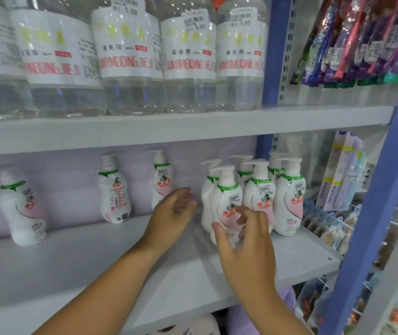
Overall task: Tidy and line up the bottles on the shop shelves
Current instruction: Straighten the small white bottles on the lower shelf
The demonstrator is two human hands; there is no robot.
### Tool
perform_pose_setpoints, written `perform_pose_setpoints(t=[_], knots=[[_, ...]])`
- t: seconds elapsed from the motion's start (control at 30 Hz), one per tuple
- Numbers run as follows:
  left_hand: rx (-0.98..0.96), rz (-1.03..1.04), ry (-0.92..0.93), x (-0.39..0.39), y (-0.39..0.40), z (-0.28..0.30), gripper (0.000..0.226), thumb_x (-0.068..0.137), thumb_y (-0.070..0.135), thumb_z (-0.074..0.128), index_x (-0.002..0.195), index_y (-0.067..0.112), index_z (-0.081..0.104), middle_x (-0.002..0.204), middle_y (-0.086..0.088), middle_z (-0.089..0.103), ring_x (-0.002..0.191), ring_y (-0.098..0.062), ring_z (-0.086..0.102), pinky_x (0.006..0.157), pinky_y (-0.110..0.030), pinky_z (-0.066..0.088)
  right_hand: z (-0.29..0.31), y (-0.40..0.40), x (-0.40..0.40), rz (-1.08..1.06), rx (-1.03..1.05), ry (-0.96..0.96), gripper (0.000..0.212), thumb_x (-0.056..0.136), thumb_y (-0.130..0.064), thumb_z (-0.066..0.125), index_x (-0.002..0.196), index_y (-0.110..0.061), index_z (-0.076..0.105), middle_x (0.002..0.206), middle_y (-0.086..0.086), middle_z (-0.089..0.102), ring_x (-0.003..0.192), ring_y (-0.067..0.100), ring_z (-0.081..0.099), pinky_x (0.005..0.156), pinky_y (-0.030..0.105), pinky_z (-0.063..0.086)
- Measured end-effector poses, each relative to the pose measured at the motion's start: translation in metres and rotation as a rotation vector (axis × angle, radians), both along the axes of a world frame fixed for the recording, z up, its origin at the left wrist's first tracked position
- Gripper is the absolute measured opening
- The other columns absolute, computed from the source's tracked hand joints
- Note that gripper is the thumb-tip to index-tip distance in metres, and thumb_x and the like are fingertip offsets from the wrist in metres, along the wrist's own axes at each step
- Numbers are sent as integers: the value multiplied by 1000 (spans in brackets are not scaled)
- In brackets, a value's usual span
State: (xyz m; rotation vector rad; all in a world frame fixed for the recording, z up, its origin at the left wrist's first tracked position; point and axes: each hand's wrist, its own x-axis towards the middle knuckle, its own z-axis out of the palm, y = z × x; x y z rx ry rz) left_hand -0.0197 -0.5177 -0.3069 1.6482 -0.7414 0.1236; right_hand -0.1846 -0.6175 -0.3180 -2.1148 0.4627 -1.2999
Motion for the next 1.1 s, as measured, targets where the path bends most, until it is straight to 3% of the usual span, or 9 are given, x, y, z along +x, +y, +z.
perform_pose_setpoints(t=[0.07, 0.13, 0.23, 0.3, 0.47, 0.67, 0.77, 0.9, 1.1], knots=[[-96, 176, -61, 14, 28, 14, 24, 94, 17, 71, 114, 31, 68, 108, 20, 71, 92, 10, 67, 75, -3, 47, 6, 20, 11, 188, 26, -40, 34, 86, -57, 63, 115, -43, 52, 102, -20, 50, 89, 7, 56, 71, 16, 45], [-150, 349, -63, 30, 62, 22, 21, 93, 17, 72, 112, 26, 69, 110, 11, 71, 93, 3, 67, 78, -9, 49, 15, 39, 40, 326, 96, -19, 38, 82, -55, 66, 115, -41, 55, 103, -20, 53, 91, 6, 59, 76, 16, 48], [-110, 537, 19, 55, 105, 18, 26, 92, 24, 75, 115, 22, 62, 122, -1, 66, 102, -17, 65, 88, -30, 53, 26, 49, 106, 350, 144, 116, 50, 82, -44, 73, 124, -23, 59, 116, -5, 56, 105, 18, 61, 94, 36, 52], [-23, 599, 90, 69, 123, 13, 41, 89, 27, 79, 123, 16, 59, 127, -7, 63, 108, -24, 65, 94, -40, 55, 28, 48, 148, 282, 178, 274, 61, 82, -43, 75, 132, -16, 53, 125, 6, 53, 116, 29, 58, 103, 38, 47], [133, 462, 298, 102, 136, 8, 62, 85, 29, 83, 137, 14, 51, 137, -9, 63, 118, -30, 65, 101, -44, 54, 18, 47, 216, 161, 236, 419, 80, 80, -46, 80, 138, -8, 42, 131, 14, 49, 123, 35, 53, 100, 39, 46], [341, 371, 206, 119, 139, 8, 53, 84, 34, 81, 129, 18, 58, 126, -3, 70, 107, -22, 68, 92, -36, 55, 17, 51, 233, 43, 213, 457, 69, 79, -40, 77, 129, -5, 45, 127, 14, 54, 119, 35, 59, 93, 39, 51], [303, 340, 196, 110, 145, 9, 52, 76, 39, 85, 120, 27, 60, 116, 5, 73, 90, -9, 69, 78, -29, 56, 19, 59, 215, 57, 209, 439, 64, 78, -37, 76, 125, -6, 47, 122, 12, 56, 114, 33, 61, 90, 38, 53], [390, 325, 181, 83, 146, 7, 66, 71, 48, 82, 128, 28, 54, 119, 2, 67, 101, -20, 69, 89, -38, 57, 12, 69, 164, 169, 179, 403, 57, 79, -38, 74, 122, -10, 50, 119, 8, 58, 107, 29, 63, 90, 39, 54], [366, 178, 203, 28, 145, 8, 77, 65, 66, 80, 123, 29, 45, 109, 1, 68, 92, -21, 70, 76, -36, 59, 7, 78, 72, 191, 140, 340, 61, 80, -46, 76, 130, -22, 50, 122, -2, 59, 110, 21, 61, 91, 40, 54]])
